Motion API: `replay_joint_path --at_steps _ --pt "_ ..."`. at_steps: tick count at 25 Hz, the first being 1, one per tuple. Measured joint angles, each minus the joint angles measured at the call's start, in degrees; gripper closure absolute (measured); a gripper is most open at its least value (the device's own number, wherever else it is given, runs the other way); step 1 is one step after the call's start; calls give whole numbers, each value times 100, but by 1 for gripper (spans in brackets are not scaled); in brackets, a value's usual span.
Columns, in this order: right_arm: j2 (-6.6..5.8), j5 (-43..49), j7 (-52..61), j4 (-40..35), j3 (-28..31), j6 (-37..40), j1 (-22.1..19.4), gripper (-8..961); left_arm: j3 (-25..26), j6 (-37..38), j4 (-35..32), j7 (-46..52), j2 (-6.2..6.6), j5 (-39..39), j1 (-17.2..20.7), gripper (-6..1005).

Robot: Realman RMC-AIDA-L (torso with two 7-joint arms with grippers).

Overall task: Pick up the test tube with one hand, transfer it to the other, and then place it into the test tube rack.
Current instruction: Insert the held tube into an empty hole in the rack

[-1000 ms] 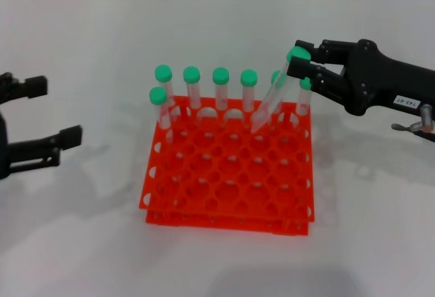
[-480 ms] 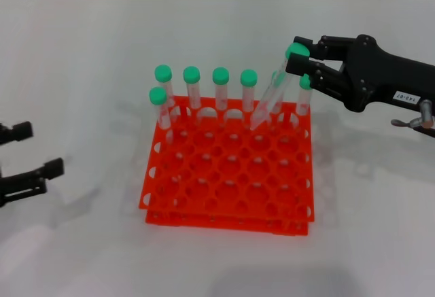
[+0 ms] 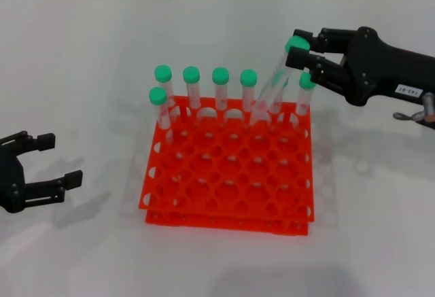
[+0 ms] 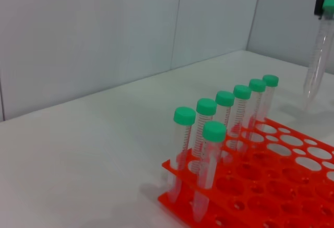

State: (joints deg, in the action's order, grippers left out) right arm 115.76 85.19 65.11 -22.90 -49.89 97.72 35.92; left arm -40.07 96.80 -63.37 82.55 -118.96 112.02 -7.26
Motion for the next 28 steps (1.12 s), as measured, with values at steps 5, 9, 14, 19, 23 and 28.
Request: replay_joint_path --at_steps 5,9,14,19,23,28 --pt "11 -3 305 -352 -66 55 5 690 4 -29 40 -38 3 47 -5 119" --pt "28 -12 480 -535 -149 45 108 689 2 -38 48 -39 4 58 -12 119" --pt "39 -289 550 -593 -579 -232 258 688 -18 -48 65 -41 -5 62 -43 119" --pt "46 -1014 708 -1184 -1809 -1043 125 687 -11 -63 164 -45 -3 66 -96 120" --pt "30 -1197 1185 -2410 -2914 -2150 -358 687 -20 -114 202 -53 4 74 -138 120" --pt "9 -1201 1510 -3151 -3537 -2909 -682 686 -24 -131 210 -55 4 80 -144 120"
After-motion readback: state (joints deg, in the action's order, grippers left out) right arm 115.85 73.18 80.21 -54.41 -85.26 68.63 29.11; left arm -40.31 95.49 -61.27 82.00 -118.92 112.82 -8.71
